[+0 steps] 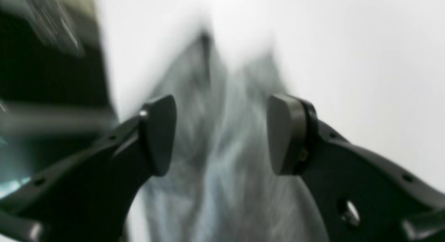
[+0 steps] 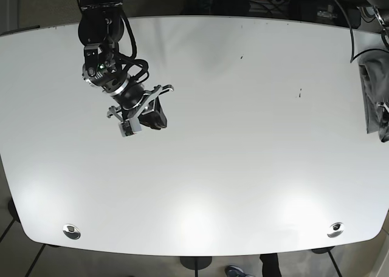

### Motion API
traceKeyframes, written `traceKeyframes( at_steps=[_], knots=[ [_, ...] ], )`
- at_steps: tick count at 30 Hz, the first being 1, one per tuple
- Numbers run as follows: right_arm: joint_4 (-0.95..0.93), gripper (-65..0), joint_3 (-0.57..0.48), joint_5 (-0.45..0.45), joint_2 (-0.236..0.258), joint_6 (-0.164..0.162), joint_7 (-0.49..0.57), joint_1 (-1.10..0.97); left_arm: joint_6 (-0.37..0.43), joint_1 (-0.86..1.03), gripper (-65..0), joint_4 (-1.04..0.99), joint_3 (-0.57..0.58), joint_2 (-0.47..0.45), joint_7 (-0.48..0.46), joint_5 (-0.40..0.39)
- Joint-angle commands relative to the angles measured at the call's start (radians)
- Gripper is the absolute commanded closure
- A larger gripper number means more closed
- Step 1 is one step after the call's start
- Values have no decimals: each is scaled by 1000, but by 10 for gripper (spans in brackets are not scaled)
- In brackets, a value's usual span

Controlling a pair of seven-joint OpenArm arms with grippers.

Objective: Fold the T-shirt properly

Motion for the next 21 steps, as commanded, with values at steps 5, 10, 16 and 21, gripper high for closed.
traceKeyframes(
  at_steps=[5,10,16,21],
  knots=[
    [26,-70,7,11,38,6,21,12,-1,68,-378,335,-7,69,82,-56],
    [26,-68,10,11,65,6,23,2,-1,102,-378,486,-1,234,82,17],
    [26,-68,45,11,64,6,24,-8,51,105,-378,671,-1,495,82,166],
    [85,-70,80,12,62,6,23,-58,101,223,-378,901,-1,672,82,198]
  ],
)
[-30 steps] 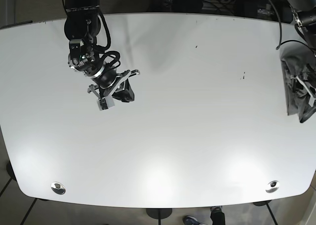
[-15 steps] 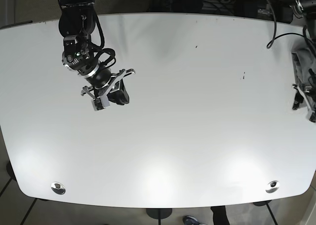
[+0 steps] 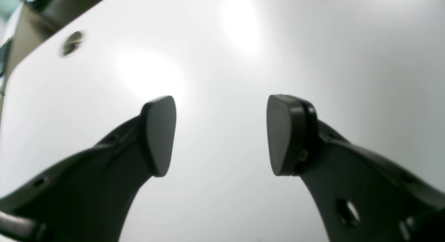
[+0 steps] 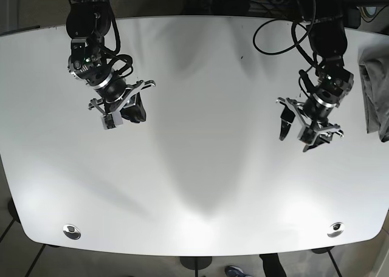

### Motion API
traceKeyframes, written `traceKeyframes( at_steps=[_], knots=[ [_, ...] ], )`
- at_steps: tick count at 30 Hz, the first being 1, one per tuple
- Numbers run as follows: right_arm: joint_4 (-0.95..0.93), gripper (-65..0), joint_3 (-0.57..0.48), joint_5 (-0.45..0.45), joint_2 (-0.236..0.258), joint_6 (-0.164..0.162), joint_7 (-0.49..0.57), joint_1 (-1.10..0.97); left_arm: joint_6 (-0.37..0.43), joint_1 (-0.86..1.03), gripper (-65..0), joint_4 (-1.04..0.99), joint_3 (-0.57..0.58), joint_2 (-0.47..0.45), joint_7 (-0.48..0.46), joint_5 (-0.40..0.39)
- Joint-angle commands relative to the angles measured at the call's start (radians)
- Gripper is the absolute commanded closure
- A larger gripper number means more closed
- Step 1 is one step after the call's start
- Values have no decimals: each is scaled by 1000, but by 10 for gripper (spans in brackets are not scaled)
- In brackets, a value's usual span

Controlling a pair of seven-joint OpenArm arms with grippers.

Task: Fold the T-shirt properly
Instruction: 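Grasp the black garment's edge with the right gripper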

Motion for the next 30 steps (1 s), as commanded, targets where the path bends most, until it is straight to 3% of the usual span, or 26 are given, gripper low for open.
traceKeyframes(
  at_steps=[1,7,8,11,14,15,22,23,25,27,28,30],
  knots=[
    [55,-70,3,23,4,6,34,-5,15,30,-378,101,-6,53,-21,-11],
    [99,-70,3,23,4,6,36,-56,15,163,-372,202,18,283,-21,-11],
    [96,-68,3,23,5,6,36,-59,15,185,-333,204,52,308,-21,-11],
    [97,-68,3,23,7,6,37,-75,52,209,-253,204,124,317,-23,-11],
    [97,-68,3,23,7,6,39,-75,266,206,-254,199,170,312,-24,-11],
    [97,-70,3,22,7,6,39,-72,299,205,-254,201,175,308,-24,-11],
    [61,-75,-6,22,4,6,36,-5,316,182,-256,202,138,281,-24,-11],
    [53,-94,-6,22,2,6,36,21,316,174,-258,202,126,285,-21,-11],
    [-15,-241,-71,22,8,6,36,115,316,162,-369,201,87,285,-21,-14],
    [-64,-349,-115,22,8,6,34,179,316,155,-438,201,83,280,-21,-14],
    [-107,-396,-144,22,8,6,34,228,314,134,-432,196,89,275,-21,-11],
    [-151,-400,-175,22,8,6,34,279,314,112,-407,196,116,231,-21,-10]
  ],
)
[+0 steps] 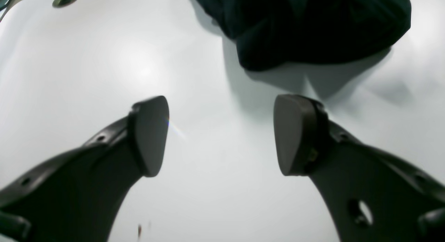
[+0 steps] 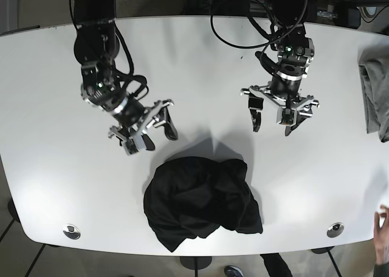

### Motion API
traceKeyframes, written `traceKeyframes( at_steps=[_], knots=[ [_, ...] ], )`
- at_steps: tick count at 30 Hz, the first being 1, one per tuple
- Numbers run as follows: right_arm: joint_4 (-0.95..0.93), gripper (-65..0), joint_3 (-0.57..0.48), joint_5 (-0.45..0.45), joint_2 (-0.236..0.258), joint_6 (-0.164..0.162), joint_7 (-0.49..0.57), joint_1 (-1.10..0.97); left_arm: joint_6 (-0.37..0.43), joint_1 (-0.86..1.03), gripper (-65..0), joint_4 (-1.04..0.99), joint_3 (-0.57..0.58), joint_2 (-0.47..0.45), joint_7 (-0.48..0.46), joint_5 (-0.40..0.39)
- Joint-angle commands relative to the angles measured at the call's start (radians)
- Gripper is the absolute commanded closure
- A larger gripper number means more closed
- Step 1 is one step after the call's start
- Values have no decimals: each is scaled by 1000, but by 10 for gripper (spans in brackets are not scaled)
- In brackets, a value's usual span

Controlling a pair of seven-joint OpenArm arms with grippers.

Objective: Fold the T-shirt properly

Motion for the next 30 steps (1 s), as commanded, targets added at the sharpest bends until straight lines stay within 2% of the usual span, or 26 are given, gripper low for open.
traceKeyframes(
  at_steps=[1,6,9,11,14,16,17,18,19,20,21,22,23,25,30],
  knots=[
    [-29,-400,-17,7,9,5,23,64,2,-33,-401,19,30,-50,-34,-9],
    [-190,-403,-87,7,3,5,29,199,3,-73,-399,19,44,-84,-32,-9],
    [-376,-409,-149,9,-19,5,34,335,3,-67,-397,19,44,-84,-32,-9],
    [-472,-409,-156,7,-42,5,74,395,3,-64,-397,19,43,-82,-32,-9],
    [-676,-409,-159,7,-49,7,160,489,3,-50,-397,21,43,-81,-32,-10],
    [-755,-398,-161,9,-83,14,176,518,3,-52,-397,21,43,-84,-32,-10],
    [-768,-385,-161,9,-95,14,178,519,3,-53,-397,19,43,-84,-32,-10],
    [-773,-344,-161,9,-104,14,180,518,3,-55,-397,19,43,-84,-32,-10],
    [-774,-271,-161,9,-115,11,180,515,3,-56,-397,19,43,-84,-32,-10],
    [-773,-120,-161,9,-126,7,180,505,3,-58,-397,19,43,-84,-32,-10],
    [-770,-21,-159,9,-126,7,176,496,3,-58,-397,19,41,-84,-32,-10],
    [-747,-16,-159,16,-126,7,172,489,3,-58,-397,19,41,-84,-32,-10],
    [-705,-41,-158,19,-126,7,172,473,3,-58,-397,19,41,-84,-32,-10],
    [-566,-16,-150,19,-123,4,137,389,3,-58,-397,19,41,-84,-32,-10],
    [-66,-19,-72,9,-120,4,-71,107,3,-58,-397,26,-2,-78,-32,-15]
  ],
)
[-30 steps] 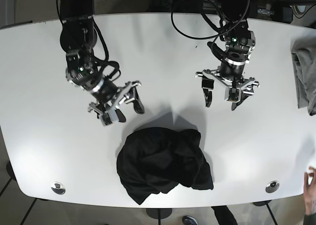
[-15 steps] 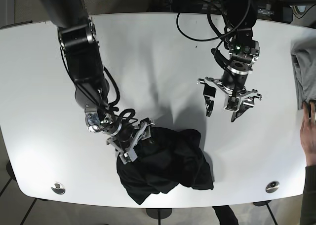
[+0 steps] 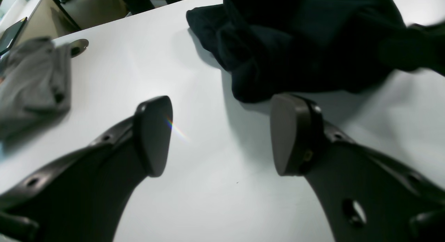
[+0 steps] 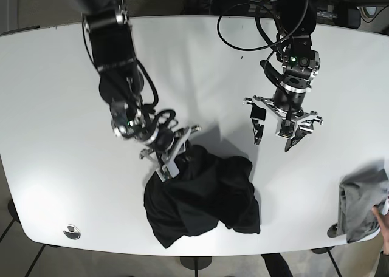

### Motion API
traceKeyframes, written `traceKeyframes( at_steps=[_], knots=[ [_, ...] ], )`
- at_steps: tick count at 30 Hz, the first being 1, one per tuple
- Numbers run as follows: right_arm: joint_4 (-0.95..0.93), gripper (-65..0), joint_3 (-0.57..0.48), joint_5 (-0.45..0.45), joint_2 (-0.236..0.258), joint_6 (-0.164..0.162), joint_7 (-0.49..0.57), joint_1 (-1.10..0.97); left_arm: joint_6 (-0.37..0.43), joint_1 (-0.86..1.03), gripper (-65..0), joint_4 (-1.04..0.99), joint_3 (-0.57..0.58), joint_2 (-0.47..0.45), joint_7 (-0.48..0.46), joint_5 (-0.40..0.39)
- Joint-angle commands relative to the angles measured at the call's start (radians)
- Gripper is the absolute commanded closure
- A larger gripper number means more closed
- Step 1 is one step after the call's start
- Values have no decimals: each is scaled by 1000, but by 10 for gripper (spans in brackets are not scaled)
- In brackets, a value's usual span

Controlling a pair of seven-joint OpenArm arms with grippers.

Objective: Fold the T-shirt properly

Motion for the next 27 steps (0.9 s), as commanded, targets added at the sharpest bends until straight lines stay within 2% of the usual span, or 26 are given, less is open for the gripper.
traceKeyframes(
  at_steps=[1,5,8,10,12,14,16,17,20,23,24,27],
  knots=[
    [197,-19,16,13,10,11,-59,-94,8,-13,-397,24,-37,2,-27,-9],
    [468,-19,7,13,77,13,-105,-338,8,-27,-397,19,-56,-4,-27,-9],
    [563,-19,11,18,137,13,-104,-481,6,-28,-397,19,-77,-5,-27,-9],
    [583,-19,66,41,163,13,-95,-567,5,-28,-397,17,-100,-5,-27,-9],
    [576,-19,204,117,170,22,-47,-654,5,-27,-397,17,-106,-5,-27,-9],
    [566,-21,260,149,176,31,-38,-683,2,-11,-397,17,-99,-7,-27,-9],
    [560,-21,274,157,189,42,-39,-688,-58,-1,-397,19,-95,-19,-27,-10],
    [560,-21,275,154,188,42,-39,-686,-130,3,-397,19,-82,-16,-27,-21],
    [556,-21,278,149,185,40,-41,-666,-216,29,-397,24,-53,-19,-27,-98],
    [554,-21,281,146,185,33,-41,-643,-216,32,-397,19,-22,-48,-27,-128],
    [554,-21,315,148,185,33,-41,-640,-216,29,-397,16,-22,-48,-27,-128],
    [554,-21,341,151,186,43,-41,-614,-215,29,-397,-10,-25,-48,-27,-127]
  ],
)
